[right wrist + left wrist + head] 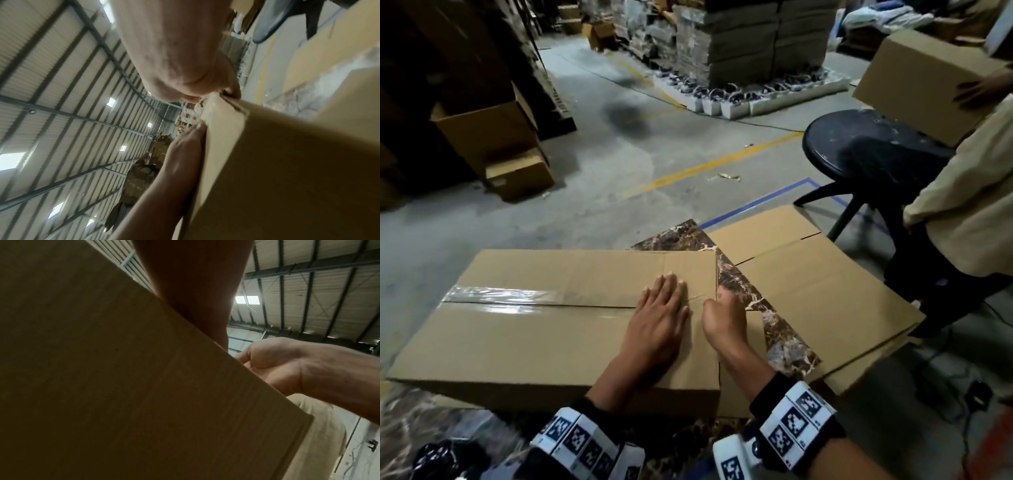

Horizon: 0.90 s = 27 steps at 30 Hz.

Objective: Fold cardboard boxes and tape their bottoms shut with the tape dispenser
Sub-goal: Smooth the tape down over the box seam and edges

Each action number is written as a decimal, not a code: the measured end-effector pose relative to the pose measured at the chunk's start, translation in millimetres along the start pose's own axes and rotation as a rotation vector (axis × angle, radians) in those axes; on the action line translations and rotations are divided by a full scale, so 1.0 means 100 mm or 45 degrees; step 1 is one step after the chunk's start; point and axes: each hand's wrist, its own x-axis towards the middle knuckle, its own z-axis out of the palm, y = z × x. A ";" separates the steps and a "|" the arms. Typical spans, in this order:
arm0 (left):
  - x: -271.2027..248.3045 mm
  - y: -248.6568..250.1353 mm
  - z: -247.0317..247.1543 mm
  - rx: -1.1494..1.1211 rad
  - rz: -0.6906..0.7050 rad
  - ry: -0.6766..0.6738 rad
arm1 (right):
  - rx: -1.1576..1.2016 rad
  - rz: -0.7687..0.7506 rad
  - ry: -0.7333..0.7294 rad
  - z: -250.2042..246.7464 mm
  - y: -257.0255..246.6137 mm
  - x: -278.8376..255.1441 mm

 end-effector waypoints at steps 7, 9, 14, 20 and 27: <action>-0.02 -0.03 0.05 -0.048 0.000 -0.010 | 0.080 0.277 -0.188 0.10 0.13 0.05; -0.02 -0.04 0.06 -0.034 0.010 -0.020 | 0.230 0.305 -0.337 0.04 0.21 0.03; -0.02 -0.05 0.03 -0.053 0.041 -0.038 | 0.479 0.432 -0.462 -0.23 0.19 0.04; -0.02 -0.21 -0.14 -0.043 0.067 -0.115 | -0.361 0.043 -0.070 0.05 0.09 0.16; -0.28 -0.42 -0.12 0.091 0.002 -0.110 | -0.564 -0.117 0.051 0.28 0.24 0.11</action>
